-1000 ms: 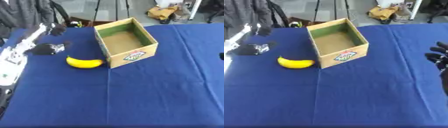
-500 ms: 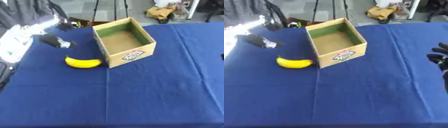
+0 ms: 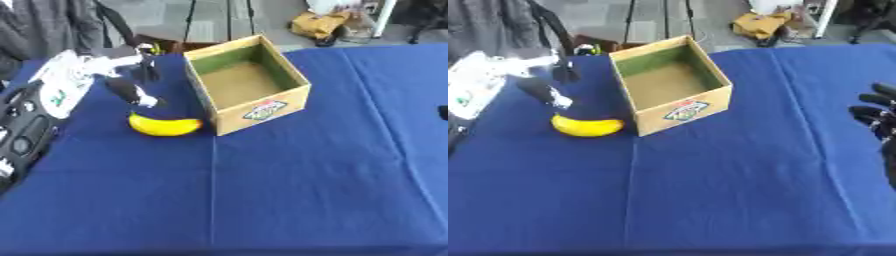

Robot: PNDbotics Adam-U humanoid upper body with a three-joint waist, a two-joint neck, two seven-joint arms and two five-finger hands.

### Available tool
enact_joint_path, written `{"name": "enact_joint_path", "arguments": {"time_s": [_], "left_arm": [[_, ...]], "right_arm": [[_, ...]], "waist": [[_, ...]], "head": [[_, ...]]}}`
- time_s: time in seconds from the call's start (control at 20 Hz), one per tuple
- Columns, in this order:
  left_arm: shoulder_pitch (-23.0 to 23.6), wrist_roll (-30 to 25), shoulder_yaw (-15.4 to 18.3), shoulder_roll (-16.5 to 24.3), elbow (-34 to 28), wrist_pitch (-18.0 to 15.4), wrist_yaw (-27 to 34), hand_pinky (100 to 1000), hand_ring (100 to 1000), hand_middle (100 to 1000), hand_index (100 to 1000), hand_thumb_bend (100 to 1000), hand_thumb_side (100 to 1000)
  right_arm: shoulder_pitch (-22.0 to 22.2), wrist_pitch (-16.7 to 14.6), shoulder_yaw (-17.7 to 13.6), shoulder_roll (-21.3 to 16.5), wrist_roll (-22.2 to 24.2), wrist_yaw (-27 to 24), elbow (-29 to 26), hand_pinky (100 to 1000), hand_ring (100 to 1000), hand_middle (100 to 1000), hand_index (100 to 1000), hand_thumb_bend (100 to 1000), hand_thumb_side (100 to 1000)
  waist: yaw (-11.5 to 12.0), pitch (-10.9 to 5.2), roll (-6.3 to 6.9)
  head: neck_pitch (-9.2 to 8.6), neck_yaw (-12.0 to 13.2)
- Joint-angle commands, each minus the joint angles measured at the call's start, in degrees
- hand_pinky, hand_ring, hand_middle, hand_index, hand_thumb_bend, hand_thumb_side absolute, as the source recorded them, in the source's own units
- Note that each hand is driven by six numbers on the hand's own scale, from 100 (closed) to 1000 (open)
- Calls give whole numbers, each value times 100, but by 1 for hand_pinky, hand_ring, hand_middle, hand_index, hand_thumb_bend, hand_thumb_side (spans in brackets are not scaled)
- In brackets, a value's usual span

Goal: Pick up objects on the table and place them in the box.

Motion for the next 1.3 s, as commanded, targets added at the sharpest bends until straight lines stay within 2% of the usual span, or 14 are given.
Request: {"name": "enact_joint_path", "arguments": {"time_s": [0.05,0.6,1.05,1.3], "left_arm": [[-92,50,79,-16,112,-117,-293,694,613,595,728,545,462],[-39,204,205,-364,407,-547,-1344,690,602,584,714,550,455],[53,548,427,-592,626,-824,-2206,684,590,571,705,531,442],[69,691,506,-650,745,-956,-2458,683,587,568,701,529,442]], "right_arm": [[-48,-10,-62,-86,-3,-9,-59,818,673,674,802,100,916],[-56,-12,-65,-70,-1,-13,-57,818,672,674,802,100,916],[-48,-13,-71,-59,-5,-14,-57,818,672,674,802,100,916],[-45,-12,-71,-55,-5,-14,-55,818,672,674,802,100,915]], "waist": [[15,-55,-16],[20,-39,-40],[5,-32,-43],[3,-31,-41]], "head": [[22,-7],[10,16],[10,13],[14,7]]}}
